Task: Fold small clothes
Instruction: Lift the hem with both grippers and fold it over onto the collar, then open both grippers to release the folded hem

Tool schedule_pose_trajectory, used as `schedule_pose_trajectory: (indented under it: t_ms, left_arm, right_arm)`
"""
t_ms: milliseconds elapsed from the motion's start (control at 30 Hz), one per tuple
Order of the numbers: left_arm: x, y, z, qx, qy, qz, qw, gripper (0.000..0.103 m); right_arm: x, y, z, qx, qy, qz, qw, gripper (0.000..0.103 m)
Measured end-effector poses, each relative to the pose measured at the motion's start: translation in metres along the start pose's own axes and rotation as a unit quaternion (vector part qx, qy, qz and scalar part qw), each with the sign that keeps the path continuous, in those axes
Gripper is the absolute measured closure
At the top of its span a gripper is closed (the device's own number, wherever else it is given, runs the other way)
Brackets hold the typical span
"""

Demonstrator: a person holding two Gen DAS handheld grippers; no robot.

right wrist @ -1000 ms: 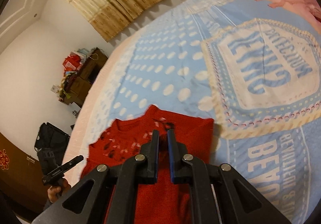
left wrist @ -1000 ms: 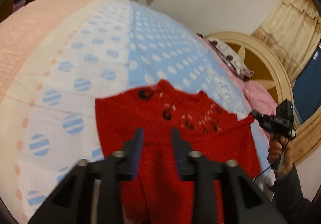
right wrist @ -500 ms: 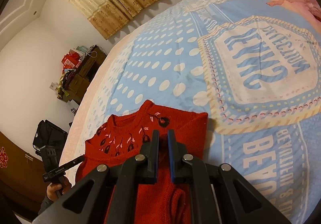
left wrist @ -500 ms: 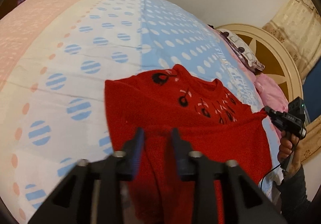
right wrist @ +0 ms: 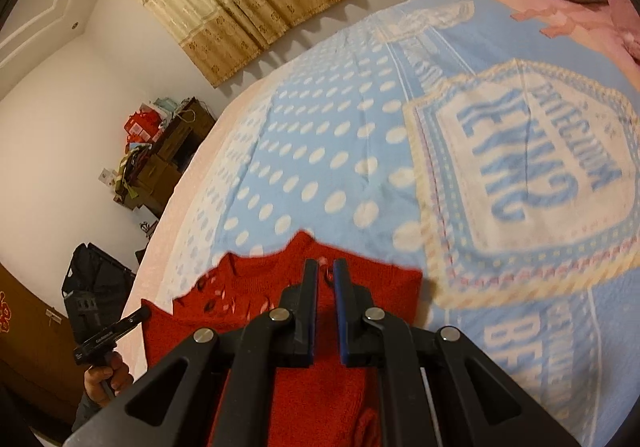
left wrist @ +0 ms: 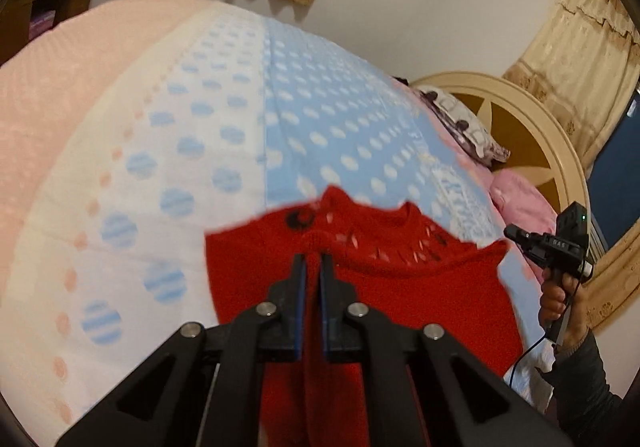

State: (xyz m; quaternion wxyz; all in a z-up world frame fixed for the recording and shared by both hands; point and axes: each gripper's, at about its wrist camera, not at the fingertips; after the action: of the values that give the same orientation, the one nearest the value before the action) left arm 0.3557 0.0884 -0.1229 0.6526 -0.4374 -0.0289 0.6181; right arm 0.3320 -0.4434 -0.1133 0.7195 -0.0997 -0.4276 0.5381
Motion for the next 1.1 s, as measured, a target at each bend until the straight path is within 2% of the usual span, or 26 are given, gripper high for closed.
schedule_pose_trajectory:
  t_ms: [167,300,400,567,700,767,800,833,967,1000,1033,1100]
  left_arm:
    - [0.007,-0.018,-0.020,-0.001,-0.009,0.003,1.0000,0.097]
    - [0.011,-0.014,-0.045,0.030,-0.009,0.005,0.9995,0.097]
    - [0.012,-0.006,-0.048,0.038,-0.011,-0.001,0.9992,0.097]
    - [0.025,-0.002,-0.047,0.041,-0.010,0.021,0.9989,0.097]
    - [0.025,0.000,-0.046,0.043,-0.012,0.020,0.9988,0.097]
    - [0.025,0.000,-0.045,0.042,-0.011,0.021,0.9988,0.097]
    - [0.026,0.000,-0.046,0.042,-0.010,0.022,0.9988,0.097]
    - [0.026,0.000,-0.046,0.042,-0.011,0.023,0.9988,0.097]
    - [0.025,0.000,-0.046,0.043,-0.012,0.020,0.9988,0.097]
    - [0.025,0.000,-0.046,0.043,-0.012,0.019,0.9988,0.097]
    - [0.025,0.000,-0.046,0.043,-0.012,0.019,0.9988,0.097]
    - [0.025,0.000,-0.046,0.042,-0.012,0.020,0.9988,0.097]
  right_arm:
    - [-0.001,-0.023,-0.023,0.005,0.001,-0.004,1.000,0.098]
    - [0.001,-0.016,-0.050,0.059,0.021,0.031,0.998,0.098]
    - [-0.002,0.000,-0.062,0.100,0.048,0.065,0.992,0.097]
    - [-0.019,0.008,-0.060,0.112,0.018,0.044,0.993,0.097]
    - [-0.020,0.011,-0.059,0.122,0.015,0.041,0.992,0.095]
    - [-0.019,0.013,-0.057,0.119,0.022,0.044,0.992,0.072]
    - [-0.018,0.012,-0.057,0.119,0.022,0.043,0.992,0.037]
    - [-0.018,0.013,-0.055,0.114,0.020,0.039,0.993,0.028]
    - [-0.016,0.013,-0.051,0.110,0.028,0.039,0.993,0.030]
    - [-0.016,0.013,-0.051,0.112,0.024,0.037,0.993,0.036]
    - [-0.015,0.014,-0.051,0.115,0.022,0.038,0.992,0.046]
    - [-0.014,0.017,-0.055,0.125,0.024,0.042,0.991,0.053]
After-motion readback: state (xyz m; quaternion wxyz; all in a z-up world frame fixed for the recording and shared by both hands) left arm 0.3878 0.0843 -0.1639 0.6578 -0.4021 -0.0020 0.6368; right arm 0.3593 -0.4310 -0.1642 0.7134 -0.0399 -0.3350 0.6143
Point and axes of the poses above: each gripper's, at about its wrist camera, not at the fingertips, and z roughly against the way its jaws point, x to its left, y to its underside, and after that the axes turned 1 degree about y, right-handed
